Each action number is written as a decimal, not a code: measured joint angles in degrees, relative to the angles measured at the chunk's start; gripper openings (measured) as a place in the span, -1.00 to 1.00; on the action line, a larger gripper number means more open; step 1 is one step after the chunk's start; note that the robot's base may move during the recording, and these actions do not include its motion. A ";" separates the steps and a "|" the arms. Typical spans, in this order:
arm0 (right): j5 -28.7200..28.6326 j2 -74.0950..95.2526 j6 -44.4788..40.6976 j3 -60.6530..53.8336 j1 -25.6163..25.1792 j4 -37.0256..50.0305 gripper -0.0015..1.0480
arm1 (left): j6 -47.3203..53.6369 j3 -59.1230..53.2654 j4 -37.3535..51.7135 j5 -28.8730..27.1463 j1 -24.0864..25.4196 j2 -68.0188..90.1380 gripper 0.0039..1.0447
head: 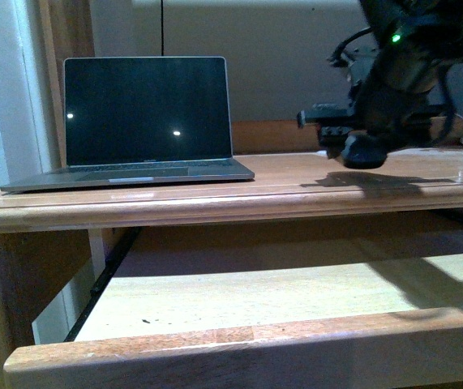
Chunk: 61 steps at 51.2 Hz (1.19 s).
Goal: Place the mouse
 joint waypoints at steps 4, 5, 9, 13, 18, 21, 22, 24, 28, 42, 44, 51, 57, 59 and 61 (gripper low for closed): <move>1.68 5.27 -0.04 6.29 1.49 -1.27 0.12 | 0.00 0.00 0.00 0.00 0.00 0.00 0.86; 2.03 6.21 -0.09 7.48 1.77 -1.49 0.12 | 0.00 0.00 0.00 -0.02 0.00 0.00 0.86; 3.23 8.98 -0.50 11.34 2.71 -1.95 0.12 | 0.00 0.00 0.00 0.00 0.00 0.00 0.86; 3.96 10.03 -0.59 12.90 3.13 -1.70 0.18 | 0.00 0.00 0.00 0.00 0.00 0.00 0.86; 2.54 9.86 -0.42 12.57 3.21 1.42 0.58 | 0.00 0.00 0.00 -0.02 0.00 0.00 0.86; 0.83 7.98 0.00 9.73 2.73 4.35 0.80 | 0.00 0.00 0.00 0.00 0.00 0.00 0.86; 0.22 7.17 0.17 8.61 2.47 5.27 0.86 | 0.00 0.00 0.00 0.00 0.00 0.00 0.86; -2.05 4.70 0.85 5.25 1.75 7.82 0.87 | 0.00 0.00 0.00 0.00 0.00 0.00 0.86; -6.51 -2.14 2.43 -3.23 -0.24 13.64 0.86 | 0.00 0.00 0.00 -0.02 0.00 0.00 0.86; -21.31 -33.35 1.75 -40.37 -11.21 29.24 0.86 | 0.00 0.00 0.00 0.00 0.00 0.00 0.86; -23.04 -36.28 1.33 -44.70 -12.68 30.03 0.86 | 0.00 0.00 0.00 0.00 0.00 0.00 0.86; -31.15 -45.20 -1.14 -60.24 -18.86 31.10 0.86 | 0.00 0.00 0.00 0.00 0.00 0.00 0.86; -37.16 -51.41 -4.57 -72.00 -24.33 30.51 0.86 | 0.00 0.00 0.00 0.00 0.00 0.00 0.86; -38.77 -53.07 -5.55 -75.03 -25.59 30.47 0.86 | 0.00 0.00 0.00 -0.02 0.00 0.00 0.86; -40.24 -54.36 -6.29 -77.48 -26.53 30.45 0.86 | 0.00 0.00 0.00 0.00 0.00 0.00 0.86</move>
